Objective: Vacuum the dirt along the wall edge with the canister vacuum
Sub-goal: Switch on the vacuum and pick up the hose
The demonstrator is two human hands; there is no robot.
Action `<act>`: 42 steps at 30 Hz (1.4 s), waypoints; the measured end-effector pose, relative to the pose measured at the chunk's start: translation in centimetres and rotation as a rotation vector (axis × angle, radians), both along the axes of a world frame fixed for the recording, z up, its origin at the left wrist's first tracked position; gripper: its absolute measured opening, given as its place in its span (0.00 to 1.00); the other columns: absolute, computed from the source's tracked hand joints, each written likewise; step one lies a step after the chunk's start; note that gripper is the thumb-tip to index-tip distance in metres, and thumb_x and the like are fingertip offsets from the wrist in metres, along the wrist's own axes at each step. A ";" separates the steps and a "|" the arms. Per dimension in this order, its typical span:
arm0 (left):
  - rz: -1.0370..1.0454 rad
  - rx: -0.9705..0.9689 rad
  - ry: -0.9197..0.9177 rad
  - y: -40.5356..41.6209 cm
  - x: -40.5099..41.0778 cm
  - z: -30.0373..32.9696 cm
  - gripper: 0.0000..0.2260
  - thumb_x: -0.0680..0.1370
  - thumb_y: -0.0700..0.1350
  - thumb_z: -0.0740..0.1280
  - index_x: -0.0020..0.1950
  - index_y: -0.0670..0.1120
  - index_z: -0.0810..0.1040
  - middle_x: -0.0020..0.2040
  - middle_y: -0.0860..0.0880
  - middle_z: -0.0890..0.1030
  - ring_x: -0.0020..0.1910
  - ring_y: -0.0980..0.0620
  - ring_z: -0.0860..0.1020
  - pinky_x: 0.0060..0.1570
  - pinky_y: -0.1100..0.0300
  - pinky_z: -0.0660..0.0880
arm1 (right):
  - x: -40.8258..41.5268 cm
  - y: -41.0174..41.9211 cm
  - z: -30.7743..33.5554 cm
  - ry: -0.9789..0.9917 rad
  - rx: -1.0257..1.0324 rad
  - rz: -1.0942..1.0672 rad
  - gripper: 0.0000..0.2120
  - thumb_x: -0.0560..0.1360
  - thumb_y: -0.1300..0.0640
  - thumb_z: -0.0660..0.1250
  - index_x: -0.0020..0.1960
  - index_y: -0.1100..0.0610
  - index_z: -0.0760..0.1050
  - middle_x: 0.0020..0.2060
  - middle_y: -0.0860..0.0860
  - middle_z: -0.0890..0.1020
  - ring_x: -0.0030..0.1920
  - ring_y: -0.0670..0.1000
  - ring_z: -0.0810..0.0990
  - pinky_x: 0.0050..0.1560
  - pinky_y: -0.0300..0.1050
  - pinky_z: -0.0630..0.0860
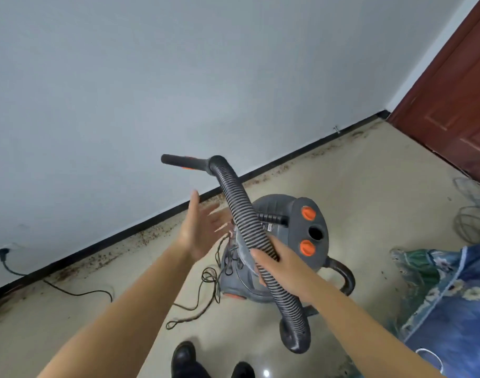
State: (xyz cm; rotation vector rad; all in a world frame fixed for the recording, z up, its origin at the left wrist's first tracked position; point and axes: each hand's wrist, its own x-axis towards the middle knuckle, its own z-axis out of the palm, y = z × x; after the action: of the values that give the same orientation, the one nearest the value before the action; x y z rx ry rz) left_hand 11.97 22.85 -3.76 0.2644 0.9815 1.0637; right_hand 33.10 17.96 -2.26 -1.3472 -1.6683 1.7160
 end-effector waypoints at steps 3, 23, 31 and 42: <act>0.092 -0.107 -0.024 0.6 -1.5 3.0 0.30 0.75 0.64 0.64 0.62 0.39 0.69 0.55 0.38 0.79 0.49 0.43 0.82 0.44 0.48 0.79 | -0.9 -6.2 -1.6 -0.117 0.016 0.135 0.15 0.74 0.40 0.64 0.58 0.40 0.68 0.43 0.45 0.79 0.42 0.42 0.79 0.45 0.40 0.77; -0.203 0.315 0.194 -24.3 -10.0 6.5 0.14 0.67 0.36 0.69 0.50 0.43 0.72 0.34 0.45 0.78 0.36 0.48 0.77 0.47 0.55 0.76 | -20.9 -1.9 8.4 0.586 -0.638 0.129 0.36 0.74 0.35 0.59 0.69 0.62 0.68 0.46 0.57 0.81 0.45 0.53 0.82 0.47 0.47 0.79; -0.219 0.221 0.499 -28.2 -10.5 5.4 0.07 0.68 0.36 0.70 0.41 0.45 0.74 0.37 0.48 0.77 0.40 0.52 0.75 0.46 0.57 0.74 | -26.0 -6.8 9.3 0.287 -0.443 0.072 0.11 0.75 0.56 0.69 0.53 0.60 0.73 0.34 0.53 0.80 0.34 0.53 0.80 0.40 0.47 0.81; 0.088 0.082 0.353 -26.9 -13.5 4.7 0.32 0.75 0.54 0.68 0.76 0.48 0.60 0.74 0.51 0.67 0.72 0.55 0.65 0.74 0.53 0.55 | -22.3 -12.7 6.5 -0.491 0.471 0.173 0.16 0.77 0.46 0.63 0.54 0.57 0.64 0.41 0.53 0.77 0.41 0.57 0.80 0.39 0.50 0.77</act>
State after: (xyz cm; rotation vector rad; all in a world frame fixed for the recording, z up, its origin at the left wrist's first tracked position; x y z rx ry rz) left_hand -1.52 -4.02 0.89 0.4921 1.2749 1.1627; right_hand 10.84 5.23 4.20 -1.4879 -2.3311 1.0013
